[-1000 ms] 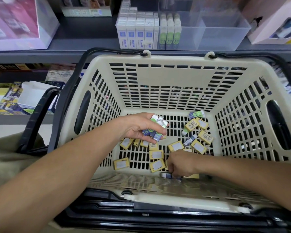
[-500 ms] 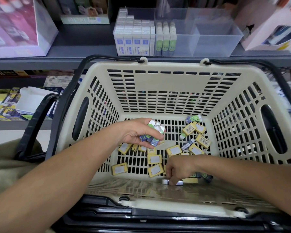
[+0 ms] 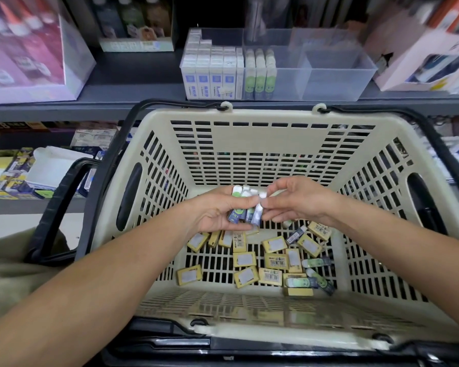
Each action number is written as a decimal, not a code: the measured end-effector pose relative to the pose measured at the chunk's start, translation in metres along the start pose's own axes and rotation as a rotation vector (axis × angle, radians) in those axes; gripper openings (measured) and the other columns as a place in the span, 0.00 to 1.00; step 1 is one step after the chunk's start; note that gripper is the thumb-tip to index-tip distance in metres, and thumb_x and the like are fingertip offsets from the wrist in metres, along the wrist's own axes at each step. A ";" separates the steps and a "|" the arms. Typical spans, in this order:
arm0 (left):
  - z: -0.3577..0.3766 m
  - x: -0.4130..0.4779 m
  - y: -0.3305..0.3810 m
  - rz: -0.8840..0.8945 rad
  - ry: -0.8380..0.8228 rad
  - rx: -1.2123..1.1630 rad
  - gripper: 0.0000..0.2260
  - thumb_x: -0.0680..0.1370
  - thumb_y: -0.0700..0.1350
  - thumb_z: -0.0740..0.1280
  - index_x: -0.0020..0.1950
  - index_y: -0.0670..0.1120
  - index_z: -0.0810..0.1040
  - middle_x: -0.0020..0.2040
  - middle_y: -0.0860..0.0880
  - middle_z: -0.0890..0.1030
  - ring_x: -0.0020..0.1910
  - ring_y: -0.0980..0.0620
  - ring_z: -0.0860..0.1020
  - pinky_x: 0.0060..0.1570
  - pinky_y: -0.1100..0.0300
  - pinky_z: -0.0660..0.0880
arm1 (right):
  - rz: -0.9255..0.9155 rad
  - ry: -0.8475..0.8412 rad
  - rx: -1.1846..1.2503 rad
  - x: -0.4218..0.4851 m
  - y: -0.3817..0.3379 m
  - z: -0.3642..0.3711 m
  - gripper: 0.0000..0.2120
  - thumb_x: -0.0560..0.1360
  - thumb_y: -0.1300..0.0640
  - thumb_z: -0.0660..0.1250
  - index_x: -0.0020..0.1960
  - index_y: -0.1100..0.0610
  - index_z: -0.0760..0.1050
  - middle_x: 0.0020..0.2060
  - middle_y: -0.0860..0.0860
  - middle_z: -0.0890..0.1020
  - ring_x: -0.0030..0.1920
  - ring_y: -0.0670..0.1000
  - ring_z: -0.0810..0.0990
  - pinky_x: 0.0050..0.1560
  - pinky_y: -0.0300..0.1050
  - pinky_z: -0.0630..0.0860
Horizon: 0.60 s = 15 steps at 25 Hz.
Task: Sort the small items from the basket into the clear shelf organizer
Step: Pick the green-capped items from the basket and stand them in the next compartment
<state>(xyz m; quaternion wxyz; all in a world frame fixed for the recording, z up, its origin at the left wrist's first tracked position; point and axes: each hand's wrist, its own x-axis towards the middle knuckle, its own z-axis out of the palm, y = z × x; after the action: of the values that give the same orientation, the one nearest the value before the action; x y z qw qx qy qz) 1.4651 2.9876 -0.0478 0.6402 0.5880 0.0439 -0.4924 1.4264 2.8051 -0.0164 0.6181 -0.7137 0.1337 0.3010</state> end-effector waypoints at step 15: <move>0.008 0.001 -0.001 -0.015 -0.103 0.174 0.09 0.72 0.41 0.71 0.49 0.46 0.75 0.41 0.46 0.85 0.43 0.50 0.84 0.38 0.60 0.80 | 0.304 -0.155 -1.242 -0.022 0.065 -0.014 0.12 0.74 0.56 0.68 0.55 0.59 0.77 0.49 0.53 0.82 0.45 0.49 0.81 0.40 0.40 0.76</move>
<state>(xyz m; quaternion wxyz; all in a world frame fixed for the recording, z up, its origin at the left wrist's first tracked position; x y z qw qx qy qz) 1.4602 2.9808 -0.0466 0.5844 0.6151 -0.0275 -0.5286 1.3767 2.7748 -0.0548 0.0483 -0.8879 -0.0108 0.4573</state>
